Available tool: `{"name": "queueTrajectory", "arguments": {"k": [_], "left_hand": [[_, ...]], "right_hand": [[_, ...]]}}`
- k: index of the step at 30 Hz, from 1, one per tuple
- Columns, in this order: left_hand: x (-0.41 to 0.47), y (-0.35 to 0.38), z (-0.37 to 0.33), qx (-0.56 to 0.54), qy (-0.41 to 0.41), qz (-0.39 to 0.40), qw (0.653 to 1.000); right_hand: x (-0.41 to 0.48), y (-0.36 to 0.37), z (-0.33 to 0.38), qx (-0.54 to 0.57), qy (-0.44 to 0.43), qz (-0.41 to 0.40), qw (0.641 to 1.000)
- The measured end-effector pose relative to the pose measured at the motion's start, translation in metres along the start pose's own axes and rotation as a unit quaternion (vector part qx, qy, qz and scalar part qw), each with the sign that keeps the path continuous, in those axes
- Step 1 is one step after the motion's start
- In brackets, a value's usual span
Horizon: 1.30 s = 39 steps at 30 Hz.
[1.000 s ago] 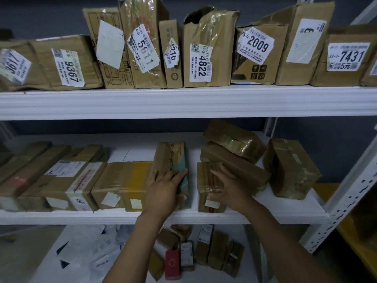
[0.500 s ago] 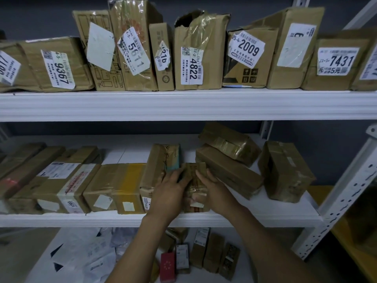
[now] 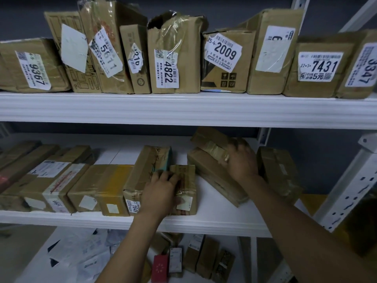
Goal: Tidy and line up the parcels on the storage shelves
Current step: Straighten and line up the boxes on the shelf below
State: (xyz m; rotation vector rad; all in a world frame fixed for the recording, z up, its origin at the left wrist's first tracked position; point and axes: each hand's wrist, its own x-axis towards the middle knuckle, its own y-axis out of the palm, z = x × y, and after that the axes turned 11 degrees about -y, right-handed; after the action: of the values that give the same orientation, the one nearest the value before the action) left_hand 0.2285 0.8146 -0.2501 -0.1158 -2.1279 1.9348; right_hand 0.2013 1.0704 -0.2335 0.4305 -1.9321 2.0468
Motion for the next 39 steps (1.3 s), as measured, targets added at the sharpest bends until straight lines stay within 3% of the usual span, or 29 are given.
{"name": "queueTrajectory", "arguments": {"k": [6,11,13,15,18,21,23,27,30,33,34,35,37,39], "left_hand": [[-0.002,0.001,-0.009,0.013,-0.031,-0.001,0.999],[-0.003,0.005,-0.020,-0.044,-0.030,-0.054,0.997],[-0.004,0.003,-0.033,-0.143,-0.034,-0.081,0.986],[-0.006,-0.008,-0.052,-0.316,-0.070,-0.079,0.943],[-0.009,-0.026,-0.077,-0.544,-0.117,-0.060,0.829],[-0.010,-0.041,-0.085,-0.689,-0.196,-0.039,0.697],[-0.010,-0.046,-0.083,-0.716,-0.245,-0.039,0.652],[-0.017,-0.050,-0.078,-0.713,-0.268,-0.014,0.648],[-0.028,-0.052,-0.072,-0.705,-0.251,-0.010,0.663],[-0.043,-0.054,-0.066,-0.692,-0.221,-0.039,0.686],[-0.049,-0.055,-0.064,-0.688,-0.208,-0.049,0.694],[-0.056,-0.057,-0.061,-0.685,-0.194,-0.056,0.699],[-0.070,-0.057,-0.055,-0.688,-0.156,-0.048,0.708],[-0.084,-0.056,-0.048,-0.681,-0.109,-0.015,0.724]], "right_hand": [[-0.011,0.006,0.005,-0.005,-0.048,-0.013,0.999],[-0.032,0.002,-0.007,0.029,-0.106,-0.164,0.980],[-0.043,-0.002,-0.012,0.056,-0.139,-0.234,0.961],[-0.055,-0.006,-0.015,0.073,-0.165,-0.289,0.940],[-0.076,-0.012,-0.017,0.090,-0.203,-0.324,0.919],[-0.098,-0.015,-0.022,0.081,-0.266,-0.315,0.907],[-0.110,-0.017,-0.025,0.058,-0.296,-0.304,0.903],[-0.125,-0.018,-0.021,0.025,-0.303,-0.304,0.903],[-0.135,-0.018,-0.014,0.039,-0.298,-0.271,0.914],[-0.144,-0.024,0.001,0.206,-0.140,-0.172,0.953],[-0.146,-0.030,0.008,0.319,-0.053,-0.134,0.937],[-0.146,-0.036,0.015,0.438,0.029,-0.112,0.891],[-0.143,-0.045,0.027,0.608,0.156,-0.077,0.774],[-0.145,-0.047,0.035,0.713,0.208,-0.041,0.669]]}}
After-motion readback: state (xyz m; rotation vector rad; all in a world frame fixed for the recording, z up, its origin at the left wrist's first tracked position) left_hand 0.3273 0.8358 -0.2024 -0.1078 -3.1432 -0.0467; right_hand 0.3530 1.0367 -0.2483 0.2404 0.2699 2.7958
